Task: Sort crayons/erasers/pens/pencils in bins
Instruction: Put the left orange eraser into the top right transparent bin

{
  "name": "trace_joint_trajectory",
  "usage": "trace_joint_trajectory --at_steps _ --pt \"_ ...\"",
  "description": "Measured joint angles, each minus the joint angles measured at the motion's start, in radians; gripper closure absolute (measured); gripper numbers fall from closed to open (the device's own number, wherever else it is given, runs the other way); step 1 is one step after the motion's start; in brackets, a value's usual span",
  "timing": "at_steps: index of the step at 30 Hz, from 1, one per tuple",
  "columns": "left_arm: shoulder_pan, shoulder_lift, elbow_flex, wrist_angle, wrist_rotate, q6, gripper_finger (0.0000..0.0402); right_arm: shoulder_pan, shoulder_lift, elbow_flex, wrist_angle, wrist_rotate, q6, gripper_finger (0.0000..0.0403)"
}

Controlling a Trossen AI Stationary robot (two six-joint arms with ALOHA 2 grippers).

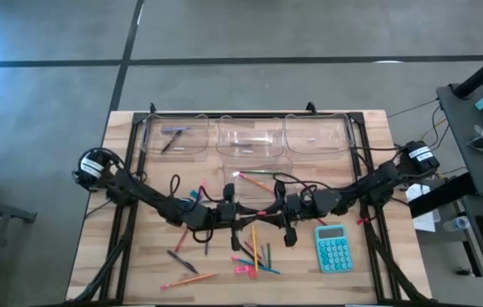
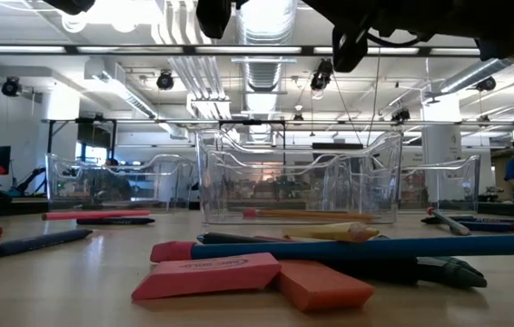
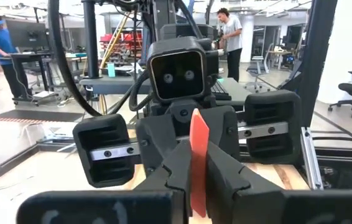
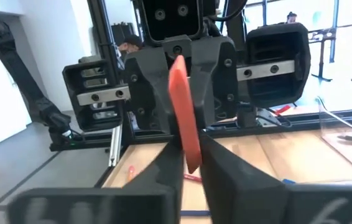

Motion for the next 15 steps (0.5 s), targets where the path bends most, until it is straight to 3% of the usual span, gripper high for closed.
trace_joint_trajectory --at_steps 8,12,15 --pt "-0.001 -0.07 0.0 0.0 -0.019 0.029 0.028 -0.023 -0.039 0.0 -0.077 0.042 -0.011 0.0387" --pt "-0.002 -0.128 -0.004 -0.048 -0.089 0.055 0.0213 -0.044 -0.131 -0.002 -0.262 0.149 -0.032 0.0388" --pt "-0.002 -0.163 -0.009 -0.106 -0.135 0.056 0.0175 -0.081 -0.24 -0.002 -0.505 0.272 -0.035 0.0388"
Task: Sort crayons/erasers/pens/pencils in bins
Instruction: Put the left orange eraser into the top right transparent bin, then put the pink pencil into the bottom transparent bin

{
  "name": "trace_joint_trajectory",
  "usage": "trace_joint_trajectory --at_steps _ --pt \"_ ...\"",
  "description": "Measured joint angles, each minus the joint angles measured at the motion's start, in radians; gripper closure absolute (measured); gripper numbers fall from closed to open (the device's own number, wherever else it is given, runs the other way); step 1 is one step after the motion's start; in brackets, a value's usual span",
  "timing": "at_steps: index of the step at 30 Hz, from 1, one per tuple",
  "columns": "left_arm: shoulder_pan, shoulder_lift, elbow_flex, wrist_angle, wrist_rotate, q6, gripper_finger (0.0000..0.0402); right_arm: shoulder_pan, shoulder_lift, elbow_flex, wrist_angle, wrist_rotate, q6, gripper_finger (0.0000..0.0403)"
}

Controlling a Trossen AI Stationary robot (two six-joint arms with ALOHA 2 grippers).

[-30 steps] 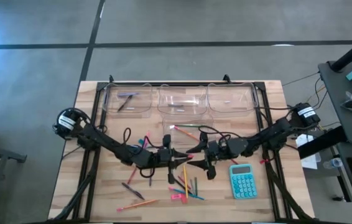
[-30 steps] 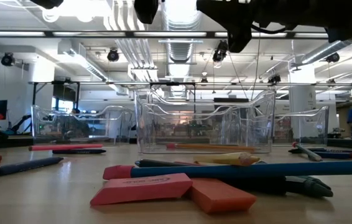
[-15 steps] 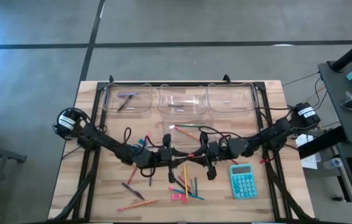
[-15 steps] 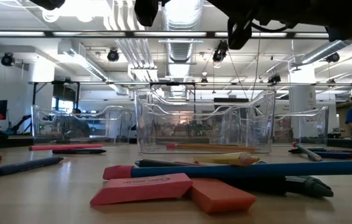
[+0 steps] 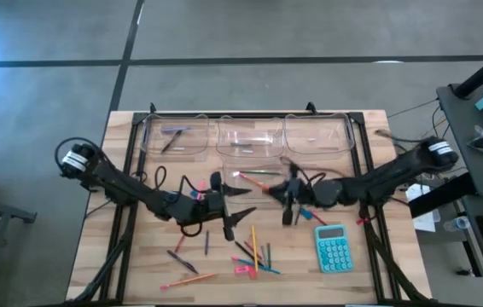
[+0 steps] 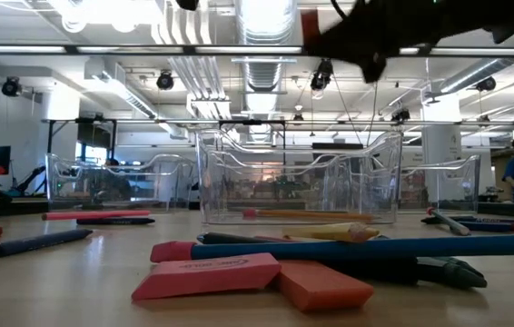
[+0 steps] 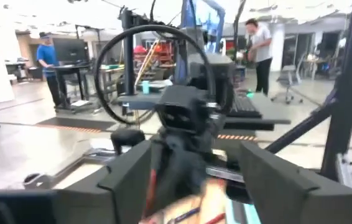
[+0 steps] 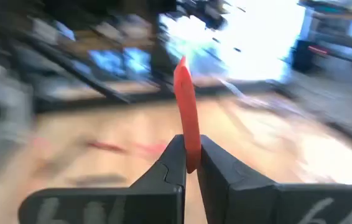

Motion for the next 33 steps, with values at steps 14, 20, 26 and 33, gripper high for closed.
trace_joint_trajectory --at_steps 14,20,26,33 --pt "0.002 -0.012 -0.016 -0.074 0.0 -0.056 0.0151 -0.474 -0.431 -0.104 -0.799 0.2 0.17 0.0387" --pt "0.002 -0.008 -0.021 -0.07 0.0 -0.057 0.015 -0.625 -0.459 -0.123 -0.819 0.074 0.153 0.034" --pt "0.003 -0.007 -0.025 -0.073 0.001 -0.057 0.015 -0.649 -0.453 -0.123 -0.82 0.041 0.105 0.0272" --pt "0.003 -0.007 -0.024 -0.073 0.002 -0.049 0.015 -0.645 -0.454 -0.119 -0.827 0.006 0.113 0.0226"
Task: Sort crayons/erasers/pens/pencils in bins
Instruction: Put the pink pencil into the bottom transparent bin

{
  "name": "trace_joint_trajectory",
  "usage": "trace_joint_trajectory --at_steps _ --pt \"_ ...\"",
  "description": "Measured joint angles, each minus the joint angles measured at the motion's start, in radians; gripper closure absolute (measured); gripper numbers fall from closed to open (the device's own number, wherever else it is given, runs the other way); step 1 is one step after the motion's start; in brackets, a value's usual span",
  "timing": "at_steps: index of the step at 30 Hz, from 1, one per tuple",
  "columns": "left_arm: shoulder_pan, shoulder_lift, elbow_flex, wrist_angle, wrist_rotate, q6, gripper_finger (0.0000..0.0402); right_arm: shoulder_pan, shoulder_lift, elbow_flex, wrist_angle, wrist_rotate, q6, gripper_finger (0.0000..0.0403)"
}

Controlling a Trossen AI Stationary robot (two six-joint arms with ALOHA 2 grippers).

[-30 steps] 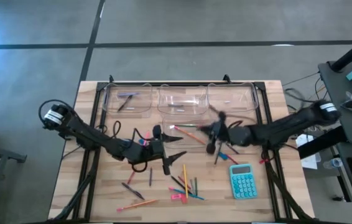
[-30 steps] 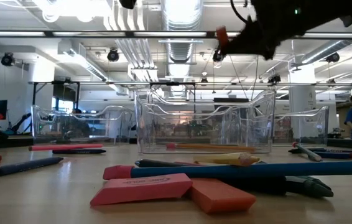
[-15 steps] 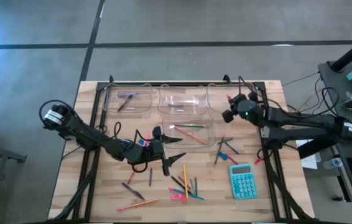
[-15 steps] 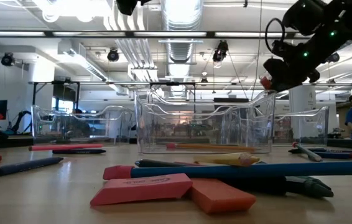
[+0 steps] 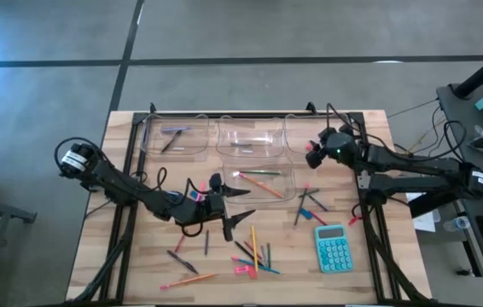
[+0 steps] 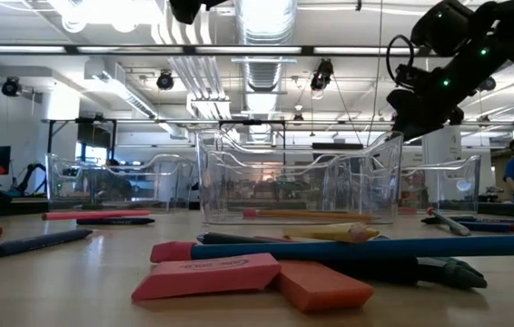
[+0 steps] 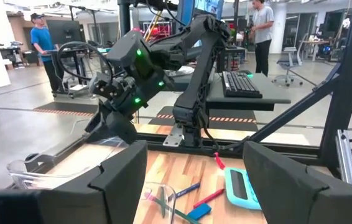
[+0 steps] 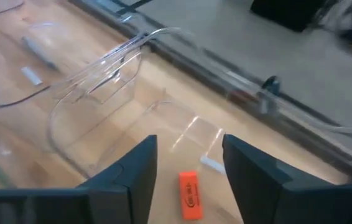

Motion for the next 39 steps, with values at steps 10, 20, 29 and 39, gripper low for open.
trace_joint_trajectory --at_steps 10,20,29,39 --pt "0.0 0.0 0.0 0.001 0.066 -0.007 0.0153 0.103 -0.058 0.055 0.051 -0.316 0.012 0.0226" --pt "0.001 -0.004 0.023 0.001 0.064 0.044 0.0185 0.401 -0.116 0.056 0.235 -0.349 -0.041 0.0232" --pt "0.001 -0.003 0.031 -0.001 0.068 0.099 0.0211 0.526 -0.094 0.056 0.305 -0.336 -0.05 0.0243" --pt "-0.009 -0.035 0.035 -0.088 0.061 0.095 0.0215 0.63 0.036 0.068 0.42 -0.328 -0.078 0.0241"
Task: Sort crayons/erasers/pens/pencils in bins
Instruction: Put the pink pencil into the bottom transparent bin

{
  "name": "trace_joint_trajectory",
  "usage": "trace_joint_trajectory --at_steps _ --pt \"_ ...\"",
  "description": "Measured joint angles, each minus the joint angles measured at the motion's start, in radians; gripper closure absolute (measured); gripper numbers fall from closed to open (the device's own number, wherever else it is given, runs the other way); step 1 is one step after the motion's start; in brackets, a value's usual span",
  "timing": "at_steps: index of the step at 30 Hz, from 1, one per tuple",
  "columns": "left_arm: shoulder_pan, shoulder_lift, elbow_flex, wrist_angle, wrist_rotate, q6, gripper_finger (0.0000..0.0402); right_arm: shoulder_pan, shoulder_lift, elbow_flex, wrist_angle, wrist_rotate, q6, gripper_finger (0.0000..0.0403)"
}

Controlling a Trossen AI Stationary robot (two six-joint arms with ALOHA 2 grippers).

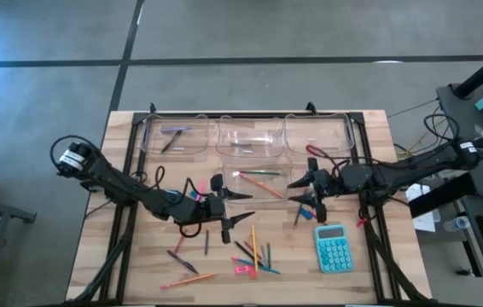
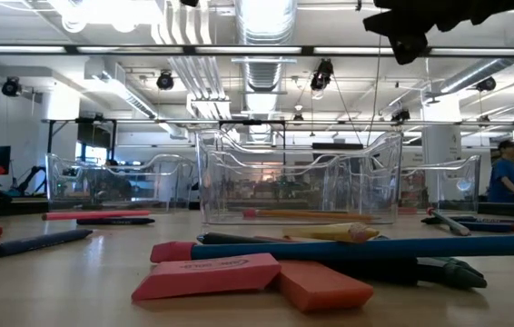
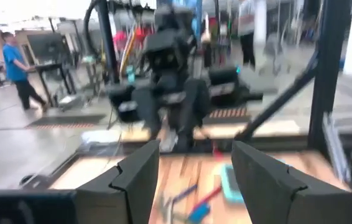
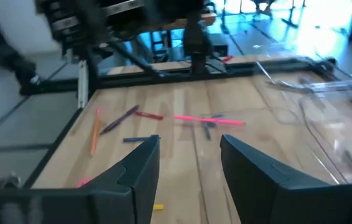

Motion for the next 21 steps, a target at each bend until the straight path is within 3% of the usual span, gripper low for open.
trace_joint_trajectory --at_steps 3,8,12,17,21 --pt "-0.003 -0.07 0.042 -0.239 -0.059 -0.092 0.0215 0.036 0.039 0.02 0.004 -0.001 -0.016 0.0241" --pt "-0.002 -0.163 0.106 -0.674 -0.105 -0.419 0.0215 0.107 0.096 0.024 0.025 0.007 -0.016 0.0244" --pt "-0.012 -0.19 0.112 -1.024 -0.09 -0.722 0.0215 0.147 0.182 0.002 0.206 0.007 -0.035 0.0248" --pt "-0.015 -0.168 0.068 -1.36 0.026 -1.146 0.0215 0.156 0.275 0.005 0.265 0.007 -0.069 0.025" --pt "-0.019 -0.122 0.002 -1.4 0.135 -1.307 0.0215 0.155 0.302 0.01 0.255 0.007 -0.069 0.0251"
